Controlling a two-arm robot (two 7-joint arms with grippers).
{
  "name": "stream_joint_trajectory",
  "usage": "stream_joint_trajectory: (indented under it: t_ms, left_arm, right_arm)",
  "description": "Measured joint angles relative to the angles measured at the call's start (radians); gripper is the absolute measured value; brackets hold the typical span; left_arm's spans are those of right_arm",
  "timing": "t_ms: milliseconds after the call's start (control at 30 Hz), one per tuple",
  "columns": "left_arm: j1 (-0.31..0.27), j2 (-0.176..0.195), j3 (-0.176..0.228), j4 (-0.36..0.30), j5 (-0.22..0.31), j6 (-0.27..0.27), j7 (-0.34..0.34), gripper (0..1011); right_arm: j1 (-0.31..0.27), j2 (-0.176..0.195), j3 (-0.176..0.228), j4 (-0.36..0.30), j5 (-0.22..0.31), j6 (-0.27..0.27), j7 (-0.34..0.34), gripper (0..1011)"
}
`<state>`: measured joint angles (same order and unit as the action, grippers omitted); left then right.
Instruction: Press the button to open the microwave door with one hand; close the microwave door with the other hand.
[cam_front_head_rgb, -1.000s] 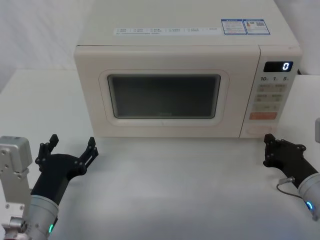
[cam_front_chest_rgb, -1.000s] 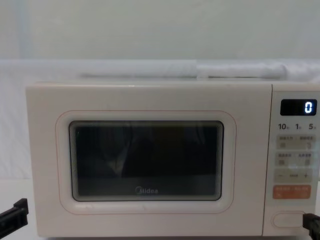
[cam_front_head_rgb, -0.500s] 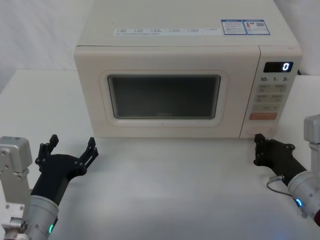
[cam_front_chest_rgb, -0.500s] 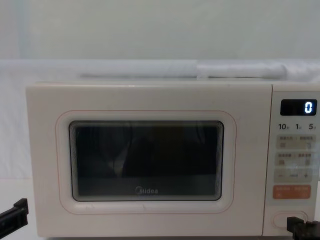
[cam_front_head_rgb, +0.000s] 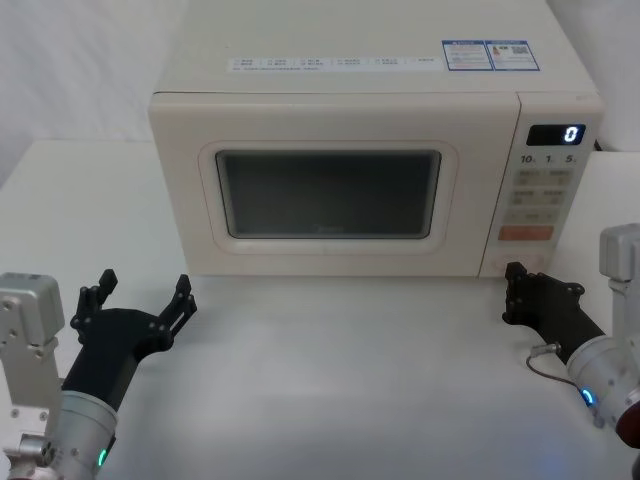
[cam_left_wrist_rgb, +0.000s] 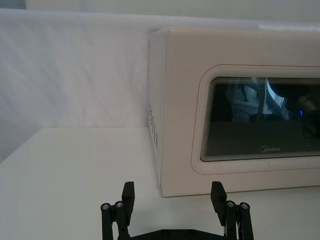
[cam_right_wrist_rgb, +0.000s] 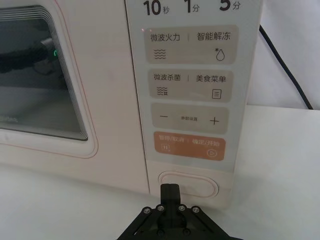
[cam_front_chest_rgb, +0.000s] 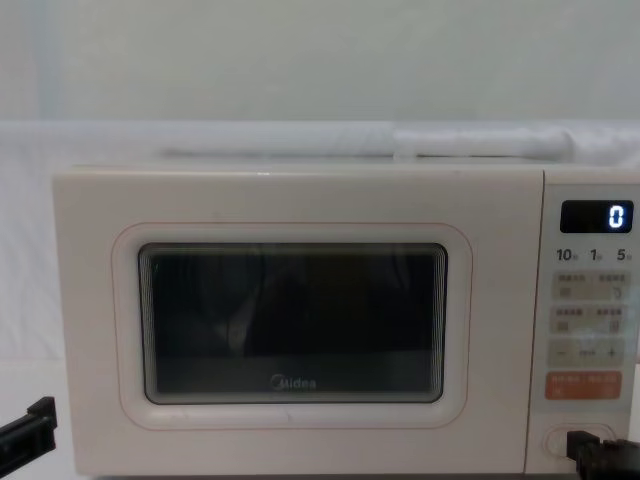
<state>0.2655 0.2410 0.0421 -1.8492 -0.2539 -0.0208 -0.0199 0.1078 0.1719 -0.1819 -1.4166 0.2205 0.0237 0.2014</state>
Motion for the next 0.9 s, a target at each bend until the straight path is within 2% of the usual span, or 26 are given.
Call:
stream_joint_trajectory:
  t_ms: [400,900]
  left_arm:
    - [0.0,0.0,0.0,0.0,0.0,0.0,0.0,1001]
    - [0.0,0.0,0.0,0.0,0.0,0.0,0.0,1001]
  right_arm:
    - [0.031,-0.011,0.005,0.037,-0.011,-0.012,-0.01,0]
    - [0.025,-0.007,0.022,0.039,-0.02,-0.009,-0.019,0]
